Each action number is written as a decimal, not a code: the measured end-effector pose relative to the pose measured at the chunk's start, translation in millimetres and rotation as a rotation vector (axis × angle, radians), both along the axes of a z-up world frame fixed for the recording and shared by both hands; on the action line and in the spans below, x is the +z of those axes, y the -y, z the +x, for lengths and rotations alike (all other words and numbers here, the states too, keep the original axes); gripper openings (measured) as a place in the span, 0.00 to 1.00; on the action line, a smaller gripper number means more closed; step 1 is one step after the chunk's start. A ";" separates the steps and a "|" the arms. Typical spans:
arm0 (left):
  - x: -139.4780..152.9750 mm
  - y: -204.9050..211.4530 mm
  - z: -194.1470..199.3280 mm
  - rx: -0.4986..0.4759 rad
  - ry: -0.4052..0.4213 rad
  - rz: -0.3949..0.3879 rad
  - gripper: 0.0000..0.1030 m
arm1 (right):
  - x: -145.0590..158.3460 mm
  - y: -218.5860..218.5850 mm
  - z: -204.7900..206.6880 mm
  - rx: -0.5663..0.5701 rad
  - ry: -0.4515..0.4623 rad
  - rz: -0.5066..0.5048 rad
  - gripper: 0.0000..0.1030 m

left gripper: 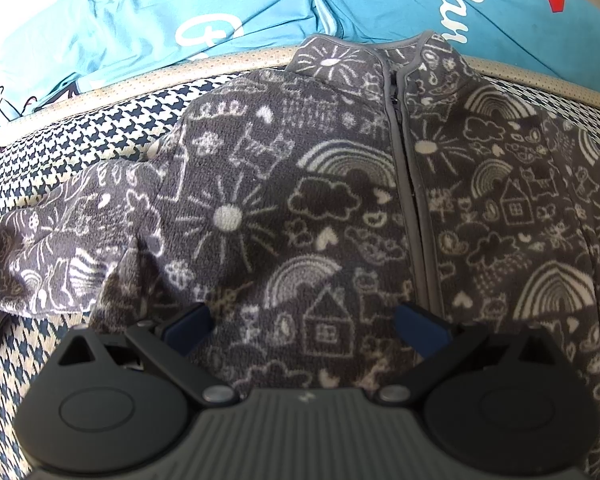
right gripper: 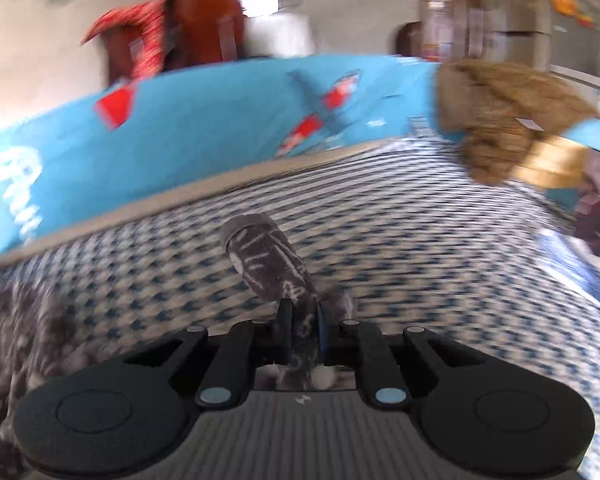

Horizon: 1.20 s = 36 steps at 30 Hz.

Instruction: Fold clothes

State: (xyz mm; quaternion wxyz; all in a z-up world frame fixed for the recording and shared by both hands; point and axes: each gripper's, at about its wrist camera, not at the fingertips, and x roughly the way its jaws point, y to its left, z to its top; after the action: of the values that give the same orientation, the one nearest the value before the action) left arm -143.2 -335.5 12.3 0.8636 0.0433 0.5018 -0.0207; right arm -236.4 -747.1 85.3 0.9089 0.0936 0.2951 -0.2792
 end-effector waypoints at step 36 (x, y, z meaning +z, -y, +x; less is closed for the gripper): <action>1.7 1.1 1.6 0.025 -0.002 -0.014 1.00 | -20.8 -78.5 -40.4 0.494 -0.270 -0.018 0.56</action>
State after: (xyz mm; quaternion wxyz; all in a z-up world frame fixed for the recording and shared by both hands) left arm -141.6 -336.7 13.9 0.8636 0.0309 0.5030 -0.0132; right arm -276.8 -668.6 64.6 0.9027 -0.0274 0.4249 -0.0616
